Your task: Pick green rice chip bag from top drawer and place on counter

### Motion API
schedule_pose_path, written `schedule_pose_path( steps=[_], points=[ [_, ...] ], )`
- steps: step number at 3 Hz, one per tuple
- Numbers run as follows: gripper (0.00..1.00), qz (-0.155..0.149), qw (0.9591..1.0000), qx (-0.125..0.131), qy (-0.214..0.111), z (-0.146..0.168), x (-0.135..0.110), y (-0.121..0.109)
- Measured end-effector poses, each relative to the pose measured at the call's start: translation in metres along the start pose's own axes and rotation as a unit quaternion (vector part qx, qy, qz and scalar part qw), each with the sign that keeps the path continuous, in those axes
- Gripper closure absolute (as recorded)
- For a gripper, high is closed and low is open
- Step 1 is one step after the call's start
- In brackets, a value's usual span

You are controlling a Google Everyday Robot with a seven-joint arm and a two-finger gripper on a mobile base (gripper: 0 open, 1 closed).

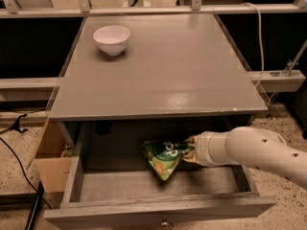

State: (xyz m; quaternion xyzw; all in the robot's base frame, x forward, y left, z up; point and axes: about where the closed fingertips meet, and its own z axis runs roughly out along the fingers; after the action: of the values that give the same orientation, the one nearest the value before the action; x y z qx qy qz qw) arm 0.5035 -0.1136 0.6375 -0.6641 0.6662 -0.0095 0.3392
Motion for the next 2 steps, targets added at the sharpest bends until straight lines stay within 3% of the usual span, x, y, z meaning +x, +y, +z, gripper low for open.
schedule_pose_path(
  steps=[2],
  points=[
    [1.00, -0.010, 0.9998, -0.004, 0.018, -0.045, -0.021, -0.007]
  ],
)
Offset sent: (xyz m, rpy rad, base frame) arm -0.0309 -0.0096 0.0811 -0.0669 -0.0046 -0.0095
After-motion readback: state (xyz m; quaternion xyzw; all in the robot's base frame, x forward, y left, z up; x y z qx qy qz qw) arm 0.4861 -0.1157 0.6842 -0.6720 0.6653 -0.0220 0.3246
